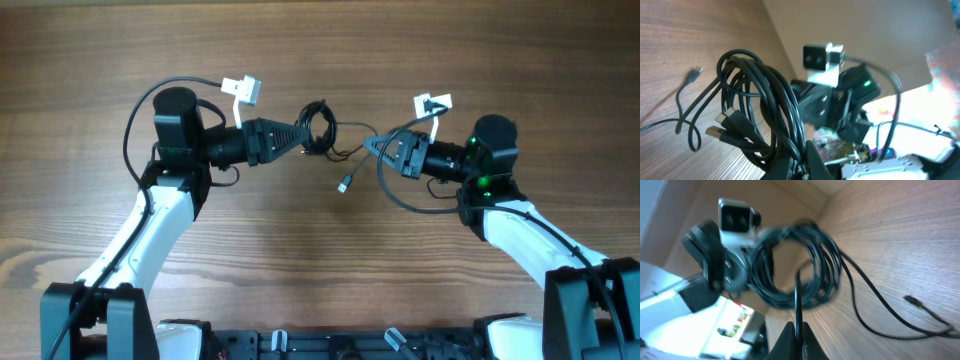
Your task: Untangle cables
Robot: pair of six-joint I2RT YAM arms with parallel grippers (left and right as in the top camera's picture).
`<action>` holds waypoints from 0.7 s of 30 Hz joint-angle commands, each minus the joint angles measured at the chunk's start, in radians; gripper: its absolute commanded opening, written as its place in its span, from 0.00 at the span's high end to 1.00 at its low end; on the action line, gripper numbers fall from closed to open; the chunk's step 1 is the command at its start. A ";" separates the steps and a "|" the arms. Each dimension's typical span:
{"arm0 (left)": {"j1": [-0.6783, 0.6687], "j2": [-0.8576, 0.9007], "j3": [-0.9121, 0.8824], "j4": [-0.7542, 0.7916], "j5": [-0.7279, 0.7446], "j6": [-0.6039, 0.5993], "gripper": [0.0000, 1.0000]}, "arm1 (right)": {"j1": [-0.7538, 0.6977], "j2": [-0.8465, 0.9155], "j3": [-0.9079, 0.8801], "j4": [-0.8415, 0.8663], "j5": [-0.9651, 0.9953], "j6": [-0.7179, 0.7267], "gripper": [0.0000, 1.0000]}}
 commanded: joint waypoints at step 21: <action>-0.121 -0.009 0.014 -0.052 -0.051 -0.097 0.96 | 0.074 0.012 0.003 0.140 0.625 0.369 0.96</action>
